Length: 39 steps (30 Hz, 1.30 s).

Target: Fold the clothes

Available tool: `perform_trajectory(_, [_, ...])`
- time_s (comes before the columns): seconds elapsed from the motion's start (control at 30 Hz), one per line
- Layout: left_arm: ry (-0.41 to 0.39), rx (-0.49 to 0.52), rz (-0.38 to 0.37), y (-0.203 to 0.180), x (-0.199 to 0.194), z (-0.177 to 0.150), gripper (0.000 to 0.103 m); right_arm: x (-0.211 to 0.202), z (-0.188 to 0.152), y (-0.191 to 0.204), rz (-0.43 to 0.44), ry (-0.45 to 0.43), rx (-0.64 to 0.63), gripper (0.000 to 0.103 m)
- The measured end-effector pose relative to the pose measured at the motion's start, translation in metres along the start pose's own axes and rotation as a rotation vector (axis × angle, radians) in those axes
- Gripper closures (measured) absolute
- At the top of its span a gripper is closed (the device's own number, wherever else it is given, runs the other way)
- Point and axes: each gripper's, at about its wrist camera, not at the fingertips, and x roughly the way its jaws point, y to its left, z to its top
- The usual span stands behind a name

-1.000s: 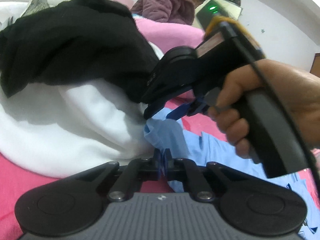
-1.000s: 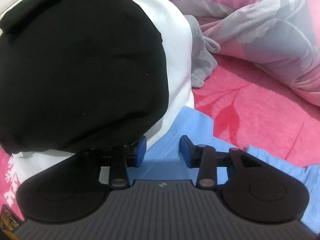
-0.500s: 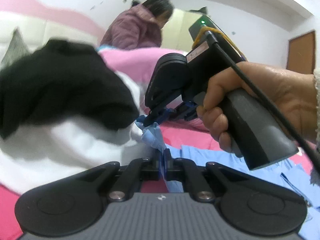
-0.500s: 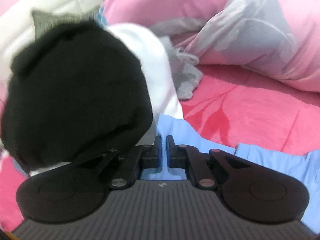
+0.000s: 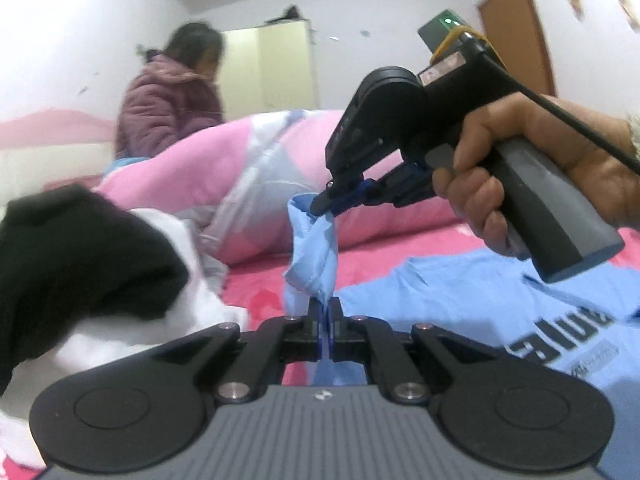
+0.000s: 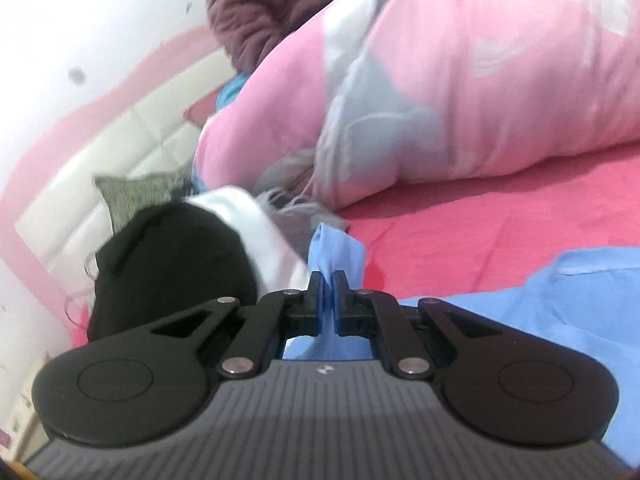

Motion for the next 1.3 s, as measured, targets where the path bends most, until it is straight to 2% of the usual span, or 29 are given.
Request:
perform_trajectory(0.3, [0.079,0.182,-0.066,-0.036,0.023,-0.012,0.097,-0.018,-0.036,-0.091,-0.004,-0.044,0.216,0.100])
perform_trajectory(0.43, [0.110,0.198,-0.128,-0.038,0.017,-0.021,0.082,-0.018,-0.054,-0.125,-0.035,-0.048,0.331,0.096])
perform_trajectory(0.57, [0.113,0.163,-0.181,-0.028,0.002,-0.019,0.080,-0.033,-0.061,-0.138,-0.068,-0.060,0.376,0.096])
perform_trajectory(0.7, [0.144,0.116,-0.147,-0.016,-0.003,-0.022,0.079,-0.046,-0.055,-0.113,-0.102,-0.025,0.264,0.094])
perform_trajectory(0.8, [0.205,0.083,-0.143,-0.010,0.010,-0.026,0.079,-0.044,-0.053,-0.072,-0.133,0.024,0.072,0.090])
perform_trajectory(0.93, [0.270,0.060,-0.159,-0.007,0.024,-0.033,0.078,-0.016,-0.061,-0.005,-0.172,0.121,-0.299,0.089])
perform_trajectory(1.03, [0.288,0.038,-0.159,-0.003,0.027,-0.037,0.078,0.020,-0.069,0.017,-0.159,0.235,-0.423,0.089])
perform_trajectory(1.17, [0.295,0.019,-0.165,0.001,0.028,-0.040,0.078,0.038,-0.081,0.015,-0.240,0.388,-0.511,0.091])
perform_trajectory(1.3, [0.300,-0.006,-0.177,0.005,0.028,-0.040,0.078,-0.010,-0.083,-0.002,-0.358,0.413,-0.568,0.089])
